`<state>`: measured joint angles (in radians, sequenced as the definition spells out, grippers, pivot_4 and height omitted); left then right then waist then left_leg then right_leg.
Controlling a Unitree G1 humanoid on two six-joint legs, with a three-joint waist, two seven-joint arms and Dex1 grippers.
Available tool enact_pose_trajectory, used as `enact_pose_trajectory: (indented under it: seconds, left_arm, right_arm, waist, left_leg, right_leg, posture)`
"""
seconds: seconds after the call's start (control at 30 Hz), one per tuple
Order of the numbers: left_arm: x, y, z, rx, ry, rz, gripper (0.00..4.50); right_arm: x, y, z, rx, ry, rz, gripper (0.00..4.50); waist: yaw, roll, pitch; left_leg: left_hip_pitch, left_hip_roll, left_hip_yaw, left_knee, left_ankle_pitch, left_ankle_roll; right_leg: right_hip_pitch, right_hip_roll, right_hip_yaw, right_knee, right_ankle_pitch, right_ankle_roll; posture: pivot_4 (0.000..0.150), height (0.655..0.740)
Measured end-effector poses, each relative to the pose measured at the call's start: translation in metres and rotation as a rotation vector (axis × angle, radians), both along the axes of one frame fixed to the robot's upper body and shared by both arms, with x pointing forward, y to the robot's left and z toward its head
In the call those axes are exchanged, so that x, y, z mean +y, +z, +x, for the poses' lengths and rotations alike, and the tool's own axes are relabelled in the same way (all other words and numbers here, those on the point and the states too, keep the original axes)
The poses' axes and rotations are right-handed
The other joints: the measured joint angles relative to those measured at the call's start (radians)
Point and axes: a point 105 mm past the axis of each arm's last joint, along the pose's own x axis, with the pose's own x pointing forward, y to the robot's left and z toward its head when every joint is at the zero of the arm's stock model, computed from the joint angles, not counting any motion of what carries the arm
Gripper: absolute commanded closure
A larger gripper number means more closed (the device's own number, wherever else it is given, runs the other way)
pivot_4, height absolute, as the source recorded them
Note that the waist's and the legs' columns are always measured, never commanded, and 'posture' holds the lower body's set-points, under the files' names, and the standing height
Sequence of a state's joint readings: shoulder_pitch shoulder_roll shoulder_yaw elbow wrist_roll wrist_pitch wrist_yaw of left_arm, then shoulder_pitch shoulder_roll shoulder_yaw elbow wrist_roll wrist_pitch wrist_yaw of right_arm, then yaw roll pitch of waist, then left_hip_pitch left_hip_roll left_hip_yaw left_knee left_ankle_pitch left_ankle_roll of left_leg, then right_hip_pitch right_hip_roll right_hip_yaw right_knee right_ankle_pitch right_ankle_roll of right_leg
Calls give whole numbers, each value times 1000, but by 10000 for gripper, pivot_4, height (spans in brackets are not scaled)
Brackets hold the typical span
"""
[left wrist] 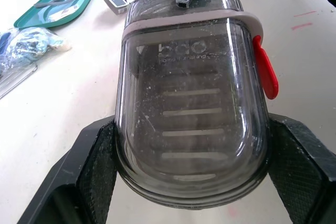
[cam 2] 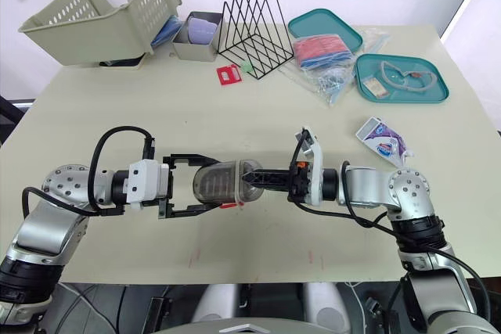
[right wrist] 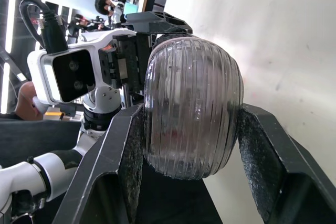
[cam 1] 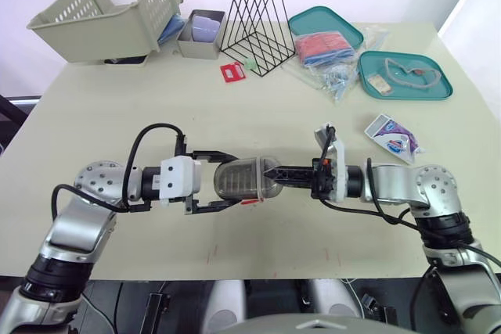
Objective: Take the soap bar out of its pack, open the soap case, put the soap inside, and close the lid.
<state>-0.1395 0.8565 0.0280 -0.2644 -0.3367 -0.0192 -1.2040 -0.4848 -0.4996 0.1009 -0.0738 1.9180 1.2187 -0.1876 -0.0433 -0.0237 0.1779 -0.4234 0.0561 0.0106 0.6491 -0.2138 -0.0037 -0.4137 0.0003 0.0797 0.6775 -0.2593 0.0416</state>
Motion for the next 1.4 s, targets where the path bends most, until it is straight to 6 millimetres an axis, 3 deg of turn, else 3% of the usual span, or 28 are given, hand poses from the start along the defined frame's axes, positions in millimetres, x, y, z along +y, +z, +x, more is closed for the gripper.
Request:
enact_pose_trajectory:
  seconds: [0.07,0.3,0.47,0.63,0.73,0.97,1.03,1.13,1.17,1.23,1.4]
  left_arm:
    - [2,0,1,2,10,-1,10405]
    - [3,0,1,-4,7,-2,10405]
    - [7,-2,5,5,22,-3,10405]
    - [17,-5,12,9,45,3,10405]
    - [21,-5,19,-5,57,11,10405]
    - [13,-9,23,-16,27,4,10405]
    - [11,-10,24,-13,21,0,10405]
    - [11,-10,25,-20,20,12,10405]
    - [11,-10,25,-20,20,12,10405]
    - [13,-11,26,-17,24,15,10405]
    - [13,-14,28,-6,12,35,10405]
  right_arm:
    - [-10,-4,6,6,-42,-33,26010]
    - [-12,2,9,-16,-65,-13,26010]
    - [-18,22,8,-152,-77,-48,26010]
    - [-46,38,14,-314,-159,-252,26010]
    - [-78,33,19,-305,-237,-452,26010]
    - [-125,16,21,-197,-329,-701,26010]
    - [-128,8,20,-163,-332,-720,26010]
    - [-133,-8,16,-102,-318,-764,9712]
    - [-133,-9,16,-101,-318,-765,8304]
    - [-134,-9,16,-101,-318,-767,181]
    - [-140,-6,9,-124,-302,-828,181]
  waist:
    - [0,0,0]
    - [-1,0,0]
    - [0,0,0]
    - [3,0,0]
    - [2,0,0]
    - [2,0,0]
    - [0,0,0]
    - [0,0,0]
    - [0,0,0]
    - [1,0,0]
    - [4,0,0]
  left_leg:
    - [0,0,0,0,0,0]
    - [-5,0,0,0,0,0]
    - [-8,0,0,1,0,0]
    - [-8,0,0,1,0,0]
    - [-8,0,1,1,0,0]
    - [-8,0,3,1,0,0]
    - [-8,0,3,1,0,1]
    - [-8,0,3,1,0,1]
    - [-8,0,3,1,0,1]
    - [-8,0,3,1,0,1]
    - [-8,0,3,1,0,1]
  right_leg:
    - [0,0,0,-1,0,1]
    - [-5,0,0,0,1,-1]
    - [-8,0,0,0,1,-1]
    - [-8,0,0,0,1,-2]
    - [-8,-1,1,0,2,-2]
    - [-9,-1,2,0,2,-2]
    - [-9,-1,2,0,2,-2]
    - [-9,-1,3,0,2,-2]
    - [-9,-1,3,0,2,-2]
    - [-9,-1,3,0,2,-2]
    - [-9,-1,2,0,2,-2]
  posture:
    - [1500,7400]
    - [1500,7400]
    - [1500,7400]
    - [1500,7400]
    - [1500,7400]
    - [1500,7400]
    - [1500,7400]
    - [1500,7400]
    - [1500,7400]
    - [1500,7400]
    - [1500,7400]
